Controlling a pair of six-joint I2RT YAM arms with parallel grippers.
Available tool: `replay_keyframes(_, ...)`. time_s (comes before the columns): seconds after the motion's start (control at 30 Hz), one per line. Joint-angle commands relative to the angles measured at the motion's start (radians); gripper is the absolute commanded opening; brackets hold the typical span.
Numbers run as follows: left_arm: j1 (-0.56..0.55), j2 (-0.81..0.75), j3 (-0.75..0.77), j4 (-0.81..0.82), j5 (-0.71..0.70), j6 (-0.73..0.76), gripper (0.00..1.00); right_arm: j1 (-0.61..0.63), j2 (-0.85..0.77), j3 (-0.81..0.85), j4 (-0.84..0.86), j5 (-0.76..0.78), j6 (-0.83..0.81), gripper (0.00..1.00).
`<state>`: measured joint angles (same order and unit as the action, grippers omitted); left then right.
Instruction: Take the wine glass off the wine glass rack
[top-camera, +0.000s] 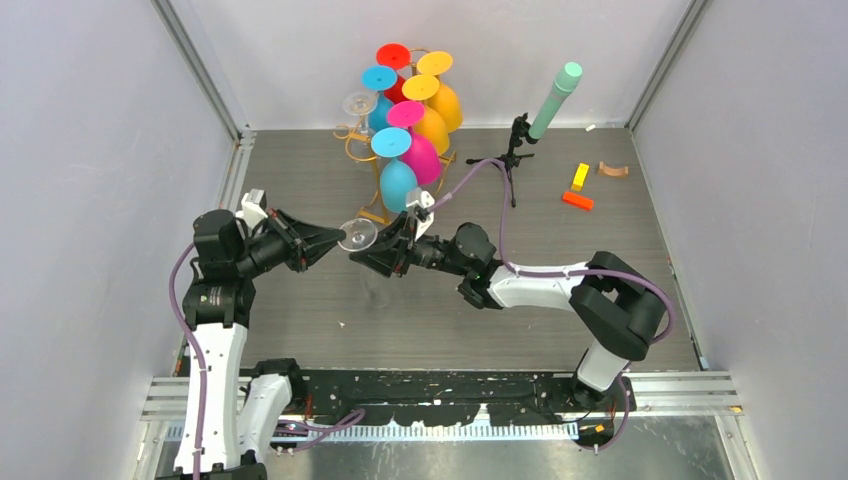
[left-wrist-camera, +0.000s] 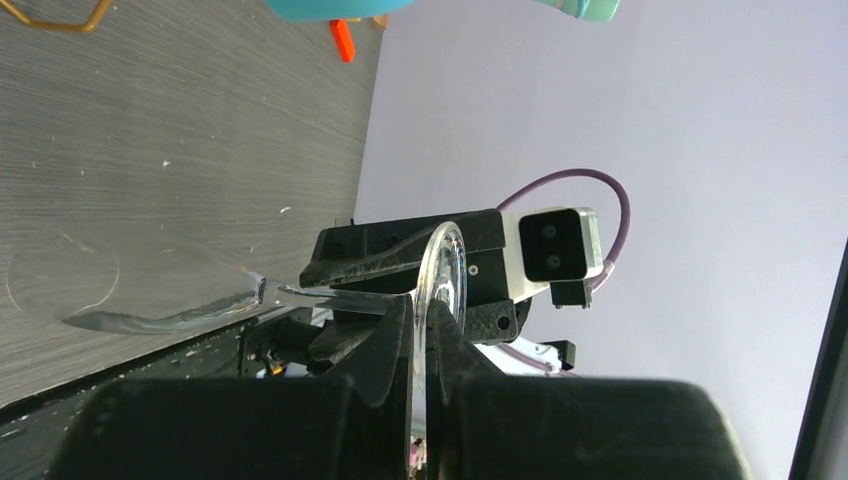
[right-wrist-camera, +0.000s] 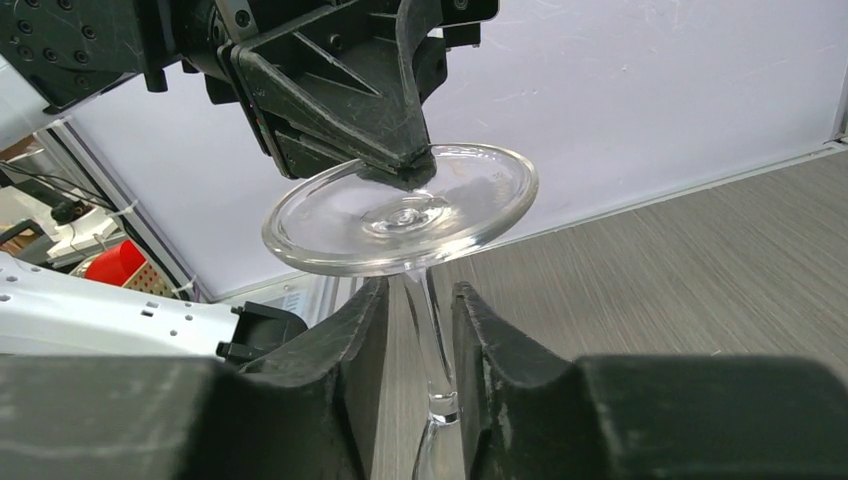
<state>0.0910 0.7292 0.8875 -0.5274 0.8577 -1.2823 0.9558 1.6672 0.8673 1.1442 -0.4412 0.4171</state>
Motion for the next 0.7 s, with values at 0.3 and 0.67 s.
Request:
replay_keyframes(0.3, -0.007, -0.012, 0.015, 0.045, 0.025, 0.012, 0.56, 0.006, 0.000, 0.037, 0.152, 0.111, 0.031, 0.00)
replay_keyframes(0.67, -0.007, -0.046, -0.019, -0.082, -0.081, 0.186, 1.00, 0.010, -0.189, -0.177, 0.292, 0.679, 0.112, 0.00)
